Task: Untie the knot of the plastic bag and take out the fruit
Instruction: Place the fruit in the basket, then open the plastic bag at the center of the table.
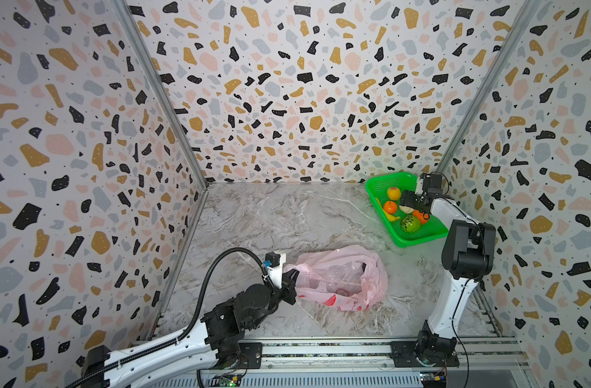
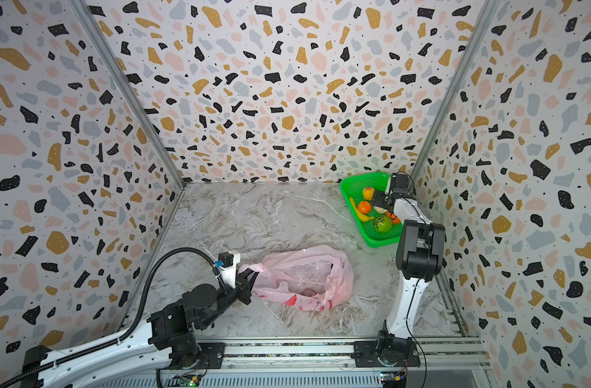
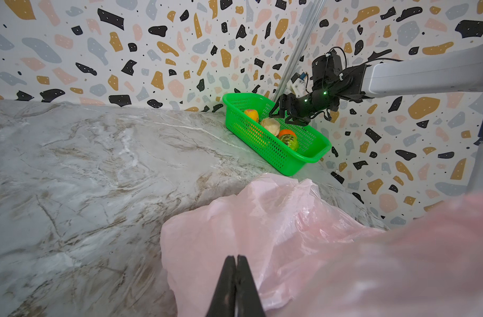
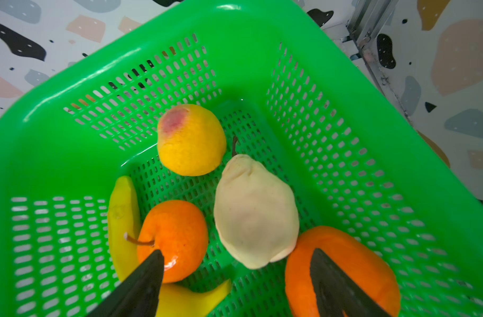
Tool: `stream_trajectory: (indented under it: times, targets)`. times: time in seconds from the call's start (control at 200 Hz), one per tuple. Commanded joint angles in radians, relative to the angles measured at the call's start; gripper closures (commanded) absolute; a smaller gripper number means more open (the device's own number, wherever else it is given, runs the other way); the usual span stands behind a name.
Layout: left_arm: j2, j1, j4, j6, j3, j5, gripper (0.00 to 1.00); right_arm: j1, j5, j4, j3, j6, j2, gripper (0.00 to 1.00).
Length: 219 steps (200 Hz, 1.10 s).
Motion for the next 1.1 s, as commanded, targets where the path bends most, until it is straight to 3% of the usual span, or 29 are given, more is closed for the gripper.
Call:
stream_trajectory:
  times: [0.0, 0.16, 0.3, 0.47, 0.606, 0.741, 1.091]
  targets:
    - [-0.008, -0.005, 0.033, 0.013, 0.011, -0.011, 1.00, 0.014, -0.026, -0.035, -0.039, 0.014, -0.128, 0.16]
    - [0.000, -0.005, 0.045, 0.014, 0.009, -0.004, 1.00, 0.032, -0.065, -0.089, -0.132, 0.032, -0.252, 0.17]
    - [0.015, -0.005, 0.063, 0.021, 0.010, 0.007, 1.00, 0.042, -0.170, -0.133, -0.256, 0.055, -0.407, 0.17]
    - [0.011, -0.005, 0.074, 0.040, 0.018, 0.014, 1.00, 0.128, -0.238, -0.246, -0.398, 0.027, -0.638, 0.18]
    - [0.022, -0.005, 0.091, 0.050, 0.023, 0.035, 1.00, 0.281, -0.257, -0.406, -0.465, 0.011, -0.790, 0.18]
    - [0.053, -0.005, 0.135, 0.049, 0.014, 0.067, 1.00, 0.461, -0.262, -0.525, -0.499, 0.082, -0.914, 0.20]
    - [0.060, -0.005, 0.154, 0.046, 0.005, 0.111, 1.00, 0.961, -0.140, -0.613, -0.545, 0.357, -0.981, 0.23]
